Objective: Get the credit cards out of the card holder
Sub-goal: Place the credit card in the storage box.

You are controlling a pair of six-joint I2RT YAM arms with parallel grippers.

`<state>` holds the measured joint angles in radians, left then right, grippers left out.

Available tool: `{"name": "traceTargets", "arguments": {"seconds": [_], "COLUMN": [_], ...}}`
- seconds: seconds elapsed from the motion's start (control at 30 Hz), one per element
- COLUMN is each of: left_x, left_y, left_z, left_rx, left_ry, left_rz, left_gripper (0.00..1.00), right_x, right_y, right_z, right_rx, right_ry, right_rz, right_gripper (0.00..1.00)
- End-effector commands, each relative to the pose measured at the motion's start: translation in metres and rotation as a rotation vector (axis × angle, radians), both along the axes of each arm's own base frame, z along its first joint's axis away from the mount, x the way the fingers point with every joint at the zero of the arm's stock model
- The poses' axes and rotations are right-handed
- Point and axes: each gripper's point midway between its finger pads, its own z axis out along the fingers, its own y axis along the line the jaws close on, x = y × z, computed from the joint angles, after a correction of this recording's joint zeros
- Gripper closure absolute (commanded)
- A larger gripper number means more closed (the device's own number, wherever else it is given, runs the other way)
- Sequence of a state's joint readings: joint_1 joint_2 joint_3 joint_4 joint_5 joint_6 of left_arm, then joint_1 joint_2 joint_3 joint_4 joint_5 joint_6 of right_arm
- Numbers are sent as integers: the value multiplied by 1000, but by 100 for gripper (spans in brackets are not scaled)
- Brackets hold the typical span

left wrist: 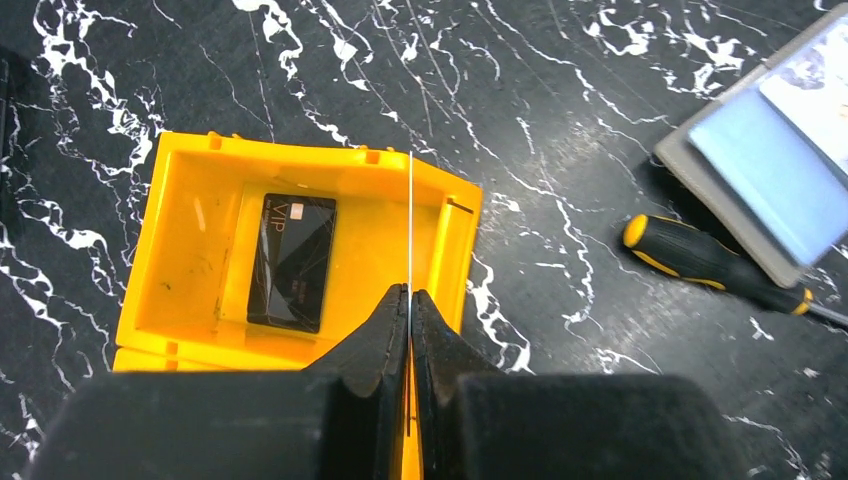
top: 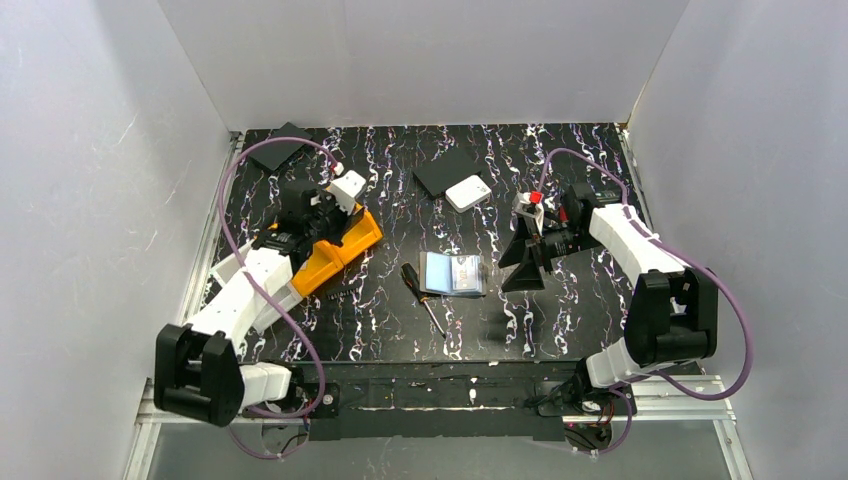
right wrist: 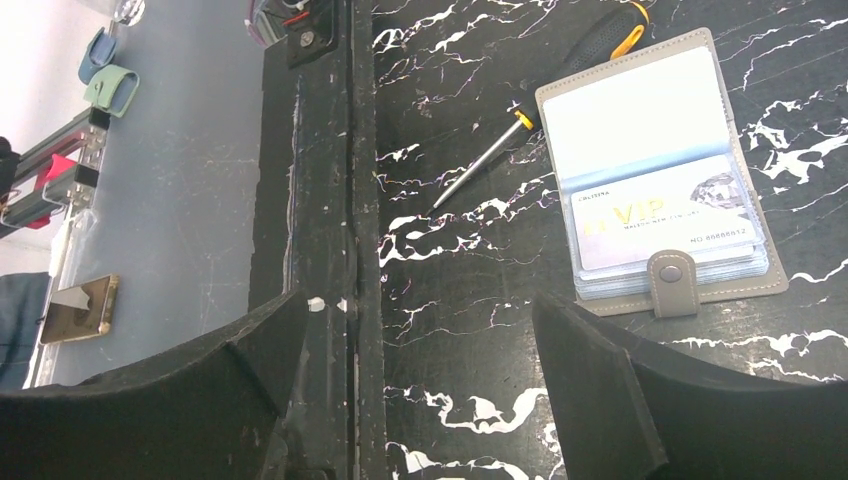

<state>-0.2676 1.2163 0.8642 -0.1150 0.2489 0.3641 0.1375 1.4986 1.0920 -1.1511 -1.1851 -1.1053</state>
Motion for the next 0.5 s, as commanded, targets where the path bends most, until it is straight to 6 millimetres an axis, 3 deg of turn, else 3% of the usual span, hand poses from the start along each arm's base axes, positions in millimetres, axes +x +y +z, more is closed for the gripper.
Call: {"name": "traceTargets", "arguments": {"seconds": [0.0, 0.27, 0.47], "left_x": [27, 50, 60], "left_y": [2, 14, 9], "left_z": [4, -23, -35], "left_rx": [-61, -91, -136], "left_ry": [-40, 17, 66], "left_rz": [-16, 0, -13], "left_gripper": [100, 100, 100], "right_x": [2, 4, 3], "right_y": [0, -4, -4], "right_z": [0, -7, -9], "right_rx": [18, 13, 12], "right_ry": [5, 40, 49], "right_rz": [5, 2, 9], "right_gripper": [8, 8, 8]}}
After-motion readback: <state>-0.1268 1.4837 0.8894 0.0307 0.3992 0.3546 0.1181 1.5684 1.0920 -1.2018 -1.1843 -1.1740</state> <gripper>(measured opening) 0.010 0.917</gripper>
